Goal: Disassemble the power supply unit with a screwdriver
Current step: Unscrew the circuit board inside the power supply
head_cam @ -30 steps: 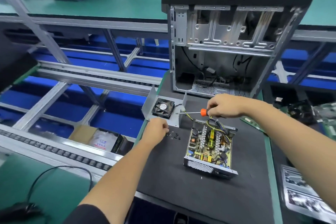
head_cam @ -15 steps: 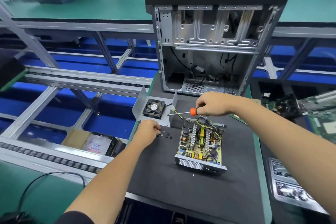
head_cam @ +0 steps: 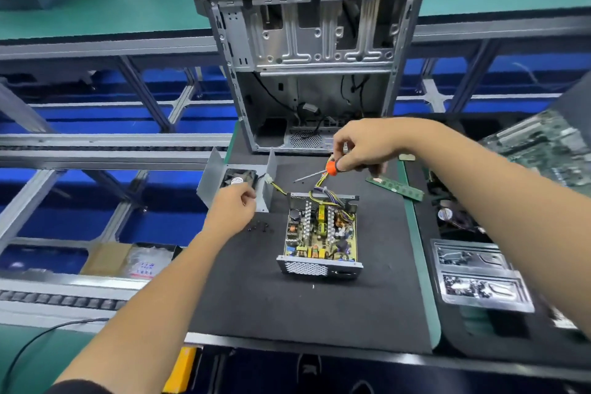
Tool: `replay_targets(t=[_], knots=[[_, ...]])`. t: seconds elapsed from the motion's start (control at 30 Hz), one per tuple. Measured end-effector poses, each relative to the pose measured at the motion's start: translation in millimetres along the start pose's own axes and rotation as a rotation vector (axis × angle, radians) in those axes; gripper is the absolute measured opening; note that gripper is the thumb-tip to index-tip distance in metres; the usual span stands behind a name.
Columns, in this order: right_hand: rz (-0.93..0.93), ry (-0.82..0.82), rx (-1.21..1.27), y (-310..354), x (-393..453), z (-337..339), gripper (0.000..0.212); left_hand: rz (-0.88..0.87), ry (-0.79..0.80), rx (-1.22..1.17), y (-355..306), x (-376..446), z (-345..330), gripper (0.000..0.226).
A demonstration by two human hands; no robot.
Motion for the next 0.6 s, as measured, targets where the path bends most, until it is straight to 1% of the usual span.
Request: replay_targets(t=[0.07, 0.17, 0.23, 0.3, 0.4, 0.47, 0.53, 0.6], knots=[[-0.079, 0.026, -0.064, -9, -13, 8, 0.014, -0.071, -0.071, -0.072, -39, 6, 17, 0.018], [-0.140, 0.036, -0.168, -13, -28, 17, 0.014, -0.296, -0.087, -0.157, -119, 7, 31, 0.016], [-0.172, 0.043, -0.230, -16, -36, 16, 0.014, -0.455, -0.055, -0.146, -167, -1, 31, 0.012], [-0.201, 0.062, -0.271, -21, -41, 7, 0.015, -0.578, 0.052, -0.121, -199, -12, 19, 0.017], [-0.211, 0.125, -0.309, -31, -41, -17, 0.016, -0.751, 0.271, 0.045, -223, -31, -15, 0.016], [-0.223, 0.146, -0.350, -38, -39, -31, 0.015, -0.828, 0.351, 0.206, -226, -40, -35, 0.014], [-0.229, 0.164, -0.398, -43, -34, -42, 0.012, -0.917, 0.341, 0.311, -227, -46, -47, 0.014], [-0.232, 0.183, -0.423, -45, -28, -51, 0.011, -1.056, 0.282, 0.383, -228, -56, -56, 0.015]])
Point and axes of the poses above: each hand's wrist, its own x-axis towards the middle knuckle, its own z-axis out of the back of the hand, y = z × x, the point moved 9 cm from there along x, towards the middle knuckle, and after that the axes turned 14 degrees about x, right-handed, at the moved point
